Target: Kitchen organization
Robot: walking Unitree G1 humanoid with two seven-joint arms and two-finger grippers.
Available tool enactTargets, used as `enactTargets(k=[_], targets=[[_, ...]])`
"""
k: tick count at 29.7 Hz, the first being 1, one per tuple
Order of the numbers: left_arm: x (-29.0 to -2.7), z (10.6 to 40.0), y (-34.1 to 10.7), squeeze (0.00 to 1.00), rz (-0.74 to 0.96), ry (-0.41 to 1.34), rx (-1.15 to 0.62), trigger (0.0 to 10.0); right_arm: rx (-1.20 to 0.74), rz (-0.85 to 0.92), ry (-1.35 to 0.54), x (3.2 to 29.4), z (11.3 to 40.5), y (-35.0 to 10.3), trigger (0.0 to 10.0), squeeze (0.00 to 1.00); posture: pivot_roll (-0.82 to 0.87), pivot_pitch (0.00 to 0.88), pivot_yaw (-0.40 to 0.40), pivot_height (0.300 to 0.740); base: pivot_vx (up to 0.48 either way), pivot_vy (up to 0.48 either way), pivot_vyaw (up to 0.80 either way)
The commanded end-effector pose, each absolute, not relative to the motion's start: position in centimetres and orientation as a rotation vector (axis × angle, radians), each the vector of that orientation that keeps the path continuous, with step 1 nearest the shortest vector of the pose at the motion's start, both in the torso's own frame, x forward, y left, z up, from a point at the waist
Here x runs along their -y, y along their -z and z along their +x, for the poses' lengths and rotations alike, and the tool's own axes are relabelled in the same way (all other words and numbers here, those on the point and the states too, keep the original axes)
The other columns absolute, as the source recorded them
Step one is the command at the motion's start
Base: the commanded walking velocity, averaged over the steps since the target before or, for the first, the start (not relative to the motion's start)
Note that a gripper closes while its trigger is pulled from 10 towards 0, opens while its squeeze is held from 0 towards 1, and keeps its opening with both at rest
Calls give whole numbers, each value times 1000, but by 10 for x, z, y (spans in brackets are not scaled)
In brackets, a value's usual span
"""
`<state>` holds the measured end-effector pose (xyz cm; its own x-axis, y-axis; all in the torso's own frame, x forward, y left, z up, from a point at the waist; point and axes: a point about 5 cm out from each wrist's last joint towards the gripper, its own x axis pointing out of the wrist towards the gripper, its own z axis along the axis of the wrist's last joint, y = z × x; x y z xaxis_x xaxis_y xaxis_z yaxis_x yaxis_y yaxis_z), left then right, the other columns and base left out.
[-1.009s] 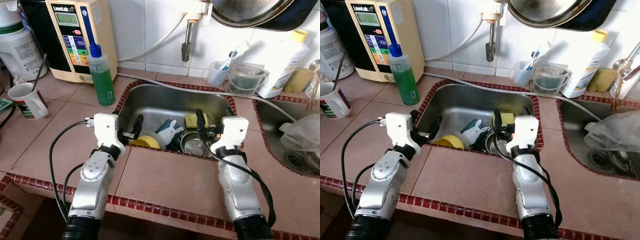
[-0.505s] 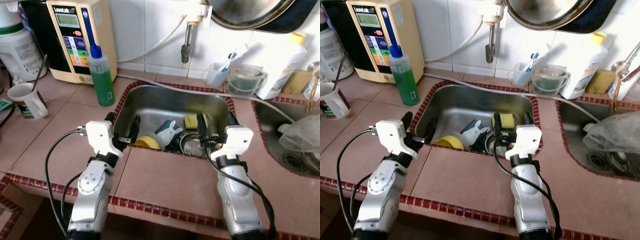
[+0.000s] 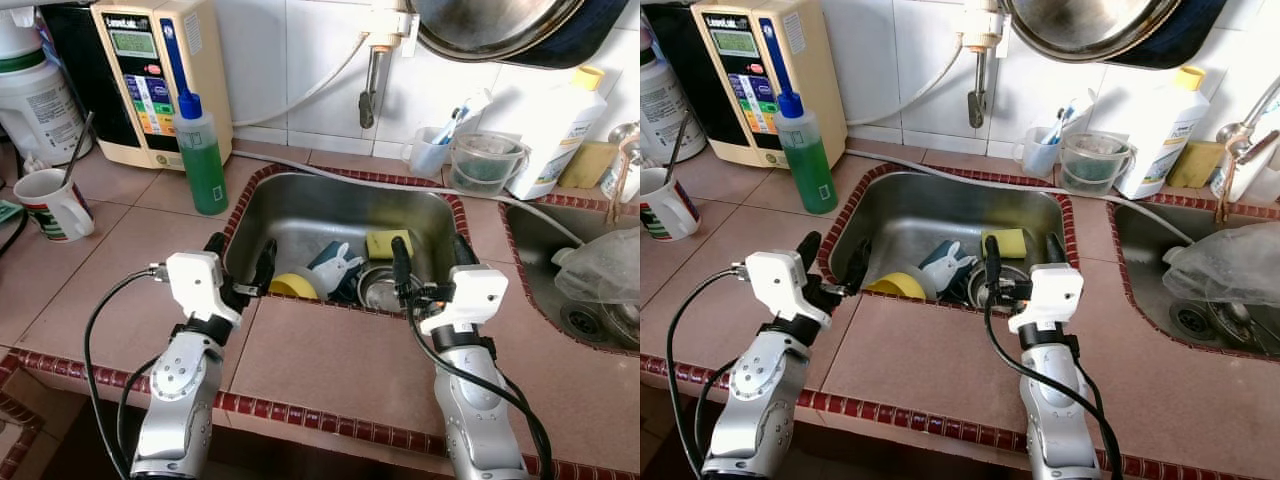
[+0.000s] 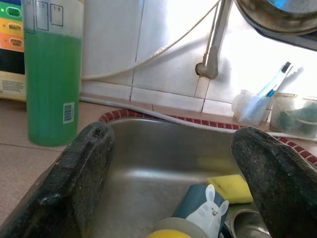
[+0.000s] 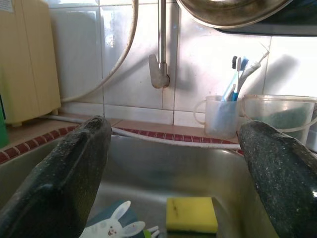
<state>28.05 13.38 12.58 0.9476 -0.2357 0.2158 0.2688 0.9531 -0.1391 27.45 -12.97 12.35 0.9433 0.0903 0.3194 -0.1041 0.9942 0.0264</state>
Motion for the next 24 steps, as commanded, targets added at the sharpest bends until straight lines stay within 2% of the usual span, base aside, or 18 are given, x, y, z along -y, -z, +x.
enactTargets(k=[1,19,24], targets=[[-133,280,-132,0,-161,271,217,10000,333,37,-108,129,274,-128,10000,0,-77,0,5,740,-244,0,0],[-131,277,-131,0,-156,294,199,10000,314,40,-108,126,271,-126,10000,0,-76,8,8,740,-265,0,0],[-130,276,-131,0,-158,300,201,10000,309,39,-109,126,270,-125,10000,0,-75,11,6,740,0,0,0]])
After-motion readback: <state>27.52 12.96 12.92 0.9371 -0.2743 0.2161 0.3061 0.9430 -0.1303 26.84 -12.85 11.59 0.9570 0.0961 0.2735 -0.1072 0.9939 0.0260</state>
